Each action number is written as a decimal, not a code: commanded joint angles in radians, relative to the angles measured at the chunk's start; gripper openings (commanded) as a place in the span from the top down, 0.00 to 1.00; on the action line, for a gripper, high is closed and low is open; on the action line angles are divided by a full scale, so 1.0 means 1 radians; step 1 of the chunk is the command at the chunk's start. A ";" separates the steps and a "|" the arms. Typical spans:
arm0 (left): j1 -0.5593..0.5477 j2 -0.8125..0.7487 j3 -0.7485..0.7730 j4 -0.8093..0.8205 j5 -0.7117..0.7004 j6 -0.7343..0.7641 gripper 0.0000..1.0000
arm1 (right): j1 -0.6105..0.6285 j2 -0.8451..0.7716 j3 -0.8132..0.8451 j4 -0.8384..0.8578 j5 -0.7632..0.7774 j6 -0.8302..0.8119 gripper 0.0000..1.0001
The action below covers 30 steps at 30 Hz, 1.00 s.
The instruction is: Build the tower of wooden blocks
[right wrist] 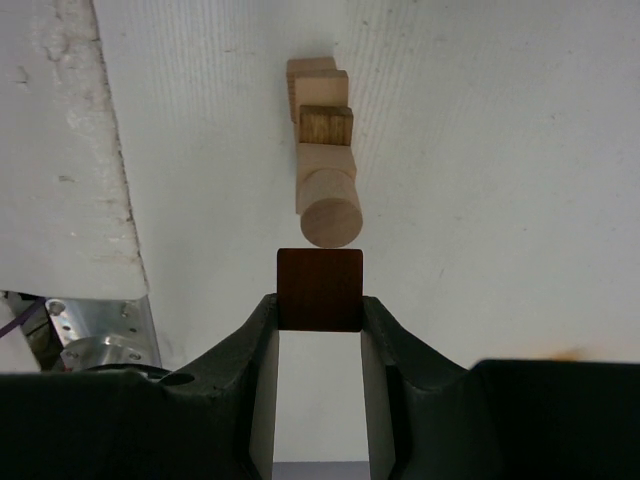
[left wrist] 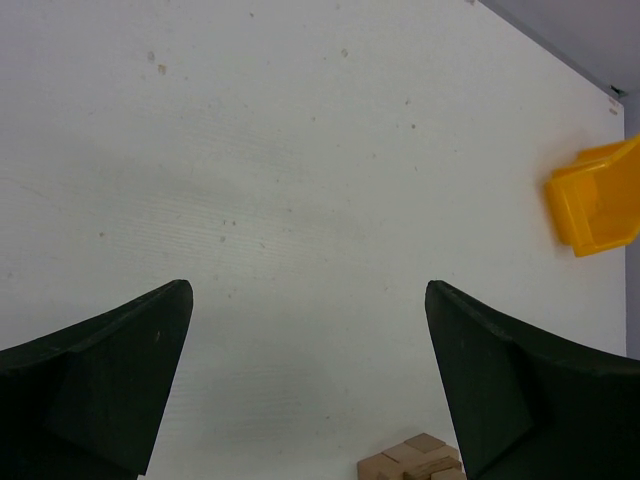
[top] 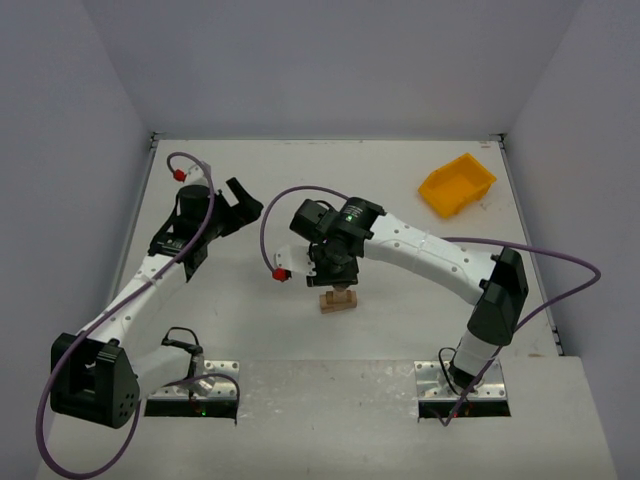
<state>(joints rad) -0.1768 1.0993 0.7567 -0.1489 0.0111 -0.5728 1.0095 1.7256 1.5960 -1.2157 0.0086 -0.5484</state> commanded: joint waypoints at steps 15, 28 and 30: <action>0.005 0.022 0.021 0.020 -0.060 0.010 0.00 | 0.003 0.039 0.036 -0.019 -0.029 0.090 0.99; 0.005 0.027 0.015 0.020 -0.071 0.008 0.00 | 0.003 0.081 -0.001 0.018 0.020 0.091 0.98; 0.005 0.027 0.016 0.020 -0.072 0.008 0.00 | 0.003 0.083 -0.002 0.020 0.025 0.091 0.98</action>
<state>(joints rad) -0.1768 1.1282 0.7567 -0.1616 -0.0512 -0.5724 1.0111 1.8030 1.5971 -1.2223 0.0078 -0.4660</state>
